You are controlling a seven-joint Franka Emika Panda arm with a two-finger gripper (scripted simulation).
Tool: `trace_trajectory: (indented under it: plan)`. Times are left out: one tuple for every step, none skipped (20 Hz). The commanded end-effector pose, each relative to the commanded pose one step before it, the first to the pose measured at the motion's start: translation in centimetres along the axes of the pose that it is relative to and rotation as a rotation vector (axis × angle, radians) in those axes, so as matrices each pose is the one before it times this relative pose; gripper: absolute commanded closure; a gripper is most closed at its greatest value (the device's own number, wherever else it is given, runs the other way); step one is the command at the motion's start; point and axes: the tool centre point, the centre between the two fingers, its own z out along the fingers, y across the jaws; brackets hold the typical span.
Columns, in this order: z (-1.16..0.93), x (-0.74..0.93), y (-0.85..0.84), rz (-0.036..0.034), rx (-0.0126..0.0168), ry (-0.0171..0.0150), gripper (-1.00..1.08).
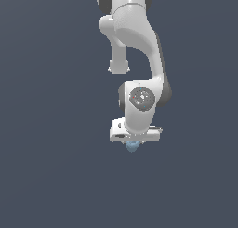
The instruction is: Pick up the object and move it to a goal position.
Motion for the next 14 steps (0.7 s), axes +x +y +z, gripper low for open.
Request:
trace_trajectory:
  plan:
    - [-0.479,-0.539,-0.038,-0.0001,0.00007,0.00077,1.08]
    - [-0.222,-0.284,-0.016,0.0,0.0,0.0,1.08]
    - [-0.245,-0.313,-0.017,0.0,0.0,0.0,1.08]
    - [-0.269,-0.344,-0.019,0.0,0.0,0.0,1.08]
    - [-0.294,-0.375,-0.021,0.0,0.0,0.0,1.08]
    - [-0.321,-0.409,-0.023,0.0,0.0,0.0,1.08]
    - [-0.348,-0.443,-0.025,0.0,0.0,0.0,1.08]
    - [-0.376,-0.478,-0.027,0.0,0.0,0.0,1.08]
    - [-0.405,-0.514,-0.029,0.0,0.0,0.0,1.08]
    - [-0.434,-0.55,-0.031,0.0,0.0,0.0,1.08]
    - [-0.453,-0.573,-0.032,0.0,0.0,0.0,1.08]
    - [-0.464,-0.586,-0.033,0.0,0.0,0.0,1.08]
    - [-0.476,-0.599,-0.034,0.0,0.0,0.0,1.08]
    - [-0.488,-0.613,-0.035,0.0,0.0,0.0,1.08]
